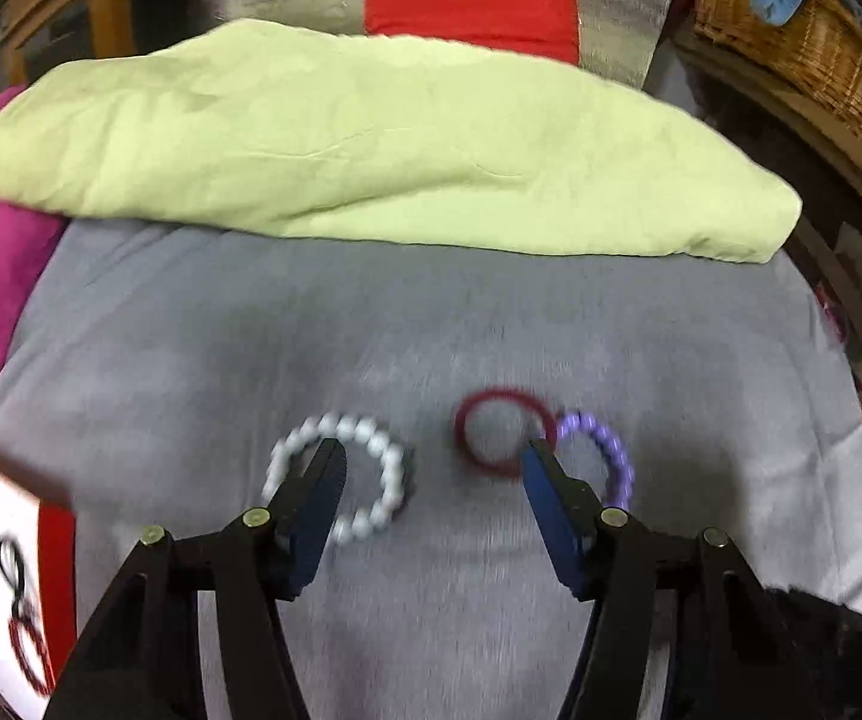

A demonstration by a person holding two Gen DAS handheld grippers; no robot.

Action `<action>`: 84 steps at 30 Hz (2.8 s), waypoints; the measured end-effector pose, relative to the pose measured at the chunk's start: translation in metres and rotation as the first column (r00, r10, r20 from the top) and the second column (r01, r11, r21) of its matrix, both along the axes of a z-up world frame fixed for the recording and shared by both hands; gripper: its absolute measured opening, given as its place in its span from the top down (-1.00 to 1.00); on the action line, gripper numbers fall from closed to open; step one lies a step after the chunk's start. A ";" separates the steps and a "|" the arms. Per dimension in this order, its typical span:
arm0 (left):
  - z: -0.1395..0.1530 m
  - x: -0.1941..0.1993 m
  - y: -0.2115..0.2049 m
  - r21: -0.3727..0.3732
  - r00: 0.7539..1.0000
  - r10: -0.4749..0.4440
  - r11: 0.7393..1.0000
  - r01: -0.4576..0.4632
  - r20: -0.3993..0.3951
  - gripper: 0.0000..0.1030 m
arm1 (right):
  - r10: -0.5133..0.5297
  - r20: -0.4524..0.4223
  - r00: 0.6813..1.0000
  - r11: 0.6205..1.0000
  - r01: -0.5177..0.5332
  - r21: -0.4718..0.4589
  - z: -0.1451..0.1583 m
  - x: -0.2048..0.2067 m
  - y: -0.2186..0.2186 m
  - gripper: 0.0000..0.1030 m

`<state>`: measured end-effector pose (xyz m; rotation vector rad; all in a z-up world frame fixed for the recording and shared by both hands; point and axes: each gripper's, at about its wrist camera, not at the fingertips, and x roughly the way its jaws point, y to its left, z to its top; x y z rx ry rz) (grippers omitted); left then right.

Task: Organize jewelry
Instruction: 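Grasp the maroon bangle with the left gripper while the right holds the silver bangle, then lift both held bangles up off the bed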

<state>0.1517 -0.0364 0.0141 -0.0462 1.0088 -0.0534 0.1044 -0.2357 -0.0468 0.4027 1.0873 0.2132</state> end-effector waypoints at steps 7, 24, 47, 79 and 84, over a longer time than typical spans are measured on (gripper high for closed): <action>-0.040 0.034 -0.028 0.086 0.987 -0.082 0.992 0.094 -0.137 0.68 | 0.000 -0.006 1.000 0.999 0.001 0.047 -0.005 0.011 -0.009 0.93; 0.010 -0.121 0.023 0.000 0.996 -0.025 1.000 0.025 0.086 0.92 | -0.009 0.057 0.998 0.997 0.005 0.073 0.017 -0.009 -0.009 0.93; -0.019 -0.199 0.109 -0.155 0.972 0.184 0.975 -0.162 0.143 0.92 | 0.075 0.112 0.991 0.997 -0.074 -0.010 0.031 -0.075 0.036 0.93; -0.029 -0.195 0.098 -0.046 0.969 0.200 0.980 -0.195 0.143 0.92 | 0.130 0.144 0.981 0.992 -0.128 -0.017 0.016 -0.074 0.047 0.93; -0.029 -0.193 0.096 -0.037 0.969 0.196 0.981 -0.193 0.147 0.92 | 0.151 0.156 0.976 0.989 -0.149 -0.023 0.022 -0.075 0.055 0.93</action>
